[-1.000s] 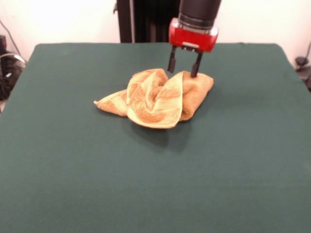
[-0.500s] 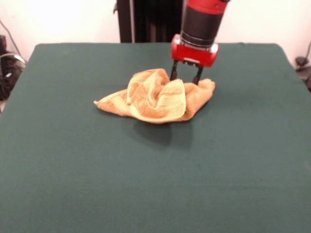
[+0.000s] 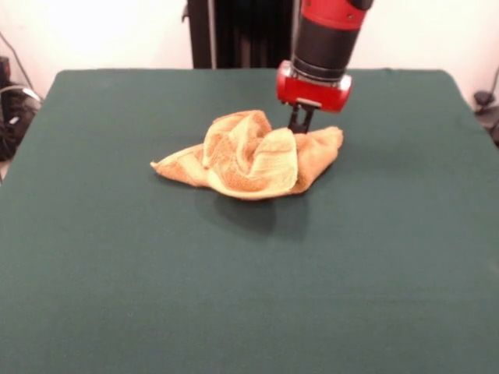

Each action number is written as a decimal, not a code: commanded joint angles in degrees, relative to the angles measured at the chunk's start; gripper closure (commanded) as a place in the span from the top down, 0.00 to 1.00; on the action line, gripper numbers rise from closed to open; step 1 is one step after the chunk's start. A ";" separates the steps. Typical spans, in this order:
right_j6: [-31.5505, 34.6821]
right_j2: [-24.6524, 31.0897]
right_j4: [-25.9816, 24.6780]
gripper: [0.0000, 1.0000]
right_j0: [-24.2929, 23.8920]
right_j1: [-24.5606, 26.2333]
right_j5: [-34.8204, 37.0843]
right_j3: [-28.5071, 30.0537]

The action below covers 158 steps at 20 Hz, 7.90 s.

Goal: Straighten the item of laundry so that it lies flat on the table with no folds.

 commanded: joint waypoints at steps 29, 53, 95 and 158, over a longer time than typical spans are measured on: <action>14.16 3.21 4.49 0.00 5.89 -2.49 4.75 -11.03; 16.18 -2.91 5.06 1.00 9.12 -4.36 16.81 -8.25; 15.27 2.57 4.47 1.00 4.67 -0.93 2.91 -2.80; 16.53 -0.03 11.89 0.00 10.75 1.85 8.02 -10.23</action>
